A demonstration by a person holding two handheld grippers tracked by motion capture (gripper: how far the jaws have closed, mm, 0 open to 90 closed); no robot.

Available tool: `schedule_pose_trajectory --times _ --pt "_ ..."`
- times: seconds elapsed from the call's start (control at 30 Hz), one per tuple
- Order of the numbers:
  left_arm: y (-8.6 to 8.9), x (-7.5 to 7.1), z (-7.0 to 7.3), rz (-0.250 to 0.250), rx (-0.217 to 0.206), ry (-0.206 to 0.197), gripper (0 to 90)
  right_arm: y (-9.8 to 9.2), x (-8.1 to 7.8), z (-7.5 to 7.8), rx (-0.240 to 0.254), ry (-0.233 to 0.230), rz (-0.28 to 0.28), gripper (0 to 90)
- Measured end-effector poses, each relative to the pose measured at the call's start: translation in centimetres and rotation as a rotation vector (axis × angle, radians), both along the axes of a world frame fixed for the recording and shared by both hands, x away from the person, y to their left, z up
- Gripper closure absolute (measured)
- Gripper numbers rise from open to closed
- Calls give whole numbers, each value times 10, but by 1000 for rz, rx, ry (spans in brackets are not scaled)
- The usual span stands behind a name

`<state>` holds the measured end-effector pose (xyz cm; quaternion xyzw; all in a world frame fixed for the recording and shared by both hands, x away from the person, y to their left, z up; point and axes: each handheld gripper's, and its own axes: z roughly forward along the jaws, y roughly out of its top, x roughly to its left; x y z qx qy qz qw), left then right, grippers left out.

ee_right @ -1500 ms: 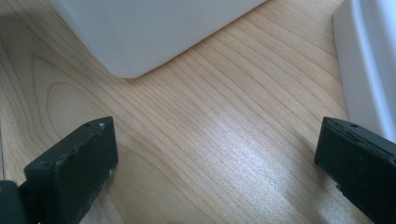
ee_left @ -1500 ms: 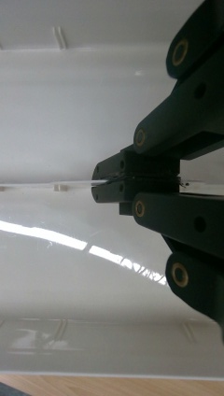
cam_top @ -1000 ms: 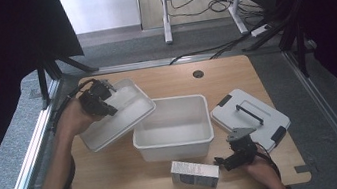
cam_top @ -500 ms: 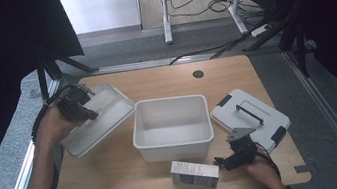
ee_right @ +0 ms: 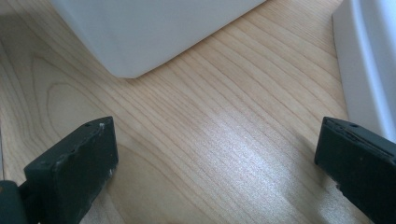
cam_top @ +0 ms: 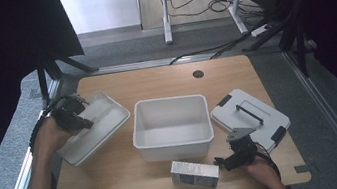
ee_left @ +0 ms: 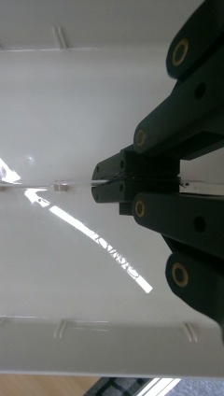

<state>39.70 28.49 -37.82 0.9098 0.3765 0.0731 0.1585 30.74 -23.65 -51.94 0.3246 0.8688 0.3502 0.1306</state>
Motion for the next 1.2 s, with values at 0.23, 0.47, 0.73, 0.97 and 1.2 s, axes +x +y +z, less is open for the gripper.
schedule_pose_trajectory --times 0.23,0.47,0.73,0.97,1.2 --pt "4 -3 -37 15 5 8 891 0 0 0 0 2 0 0" --pt "4 -4 -63 27 -2 12 891 0 0 0 2 1 -1 0" --pt "1 -6 -89 38 12 1 890 0 0 0 2 1 0 0" --pt "2 -7 -101 35 1 -4 887 0 0 0 1 1 -1 0" --pt "1 -12 -97 13 -61 -29 693 0 0 0 1 4 -2 0"
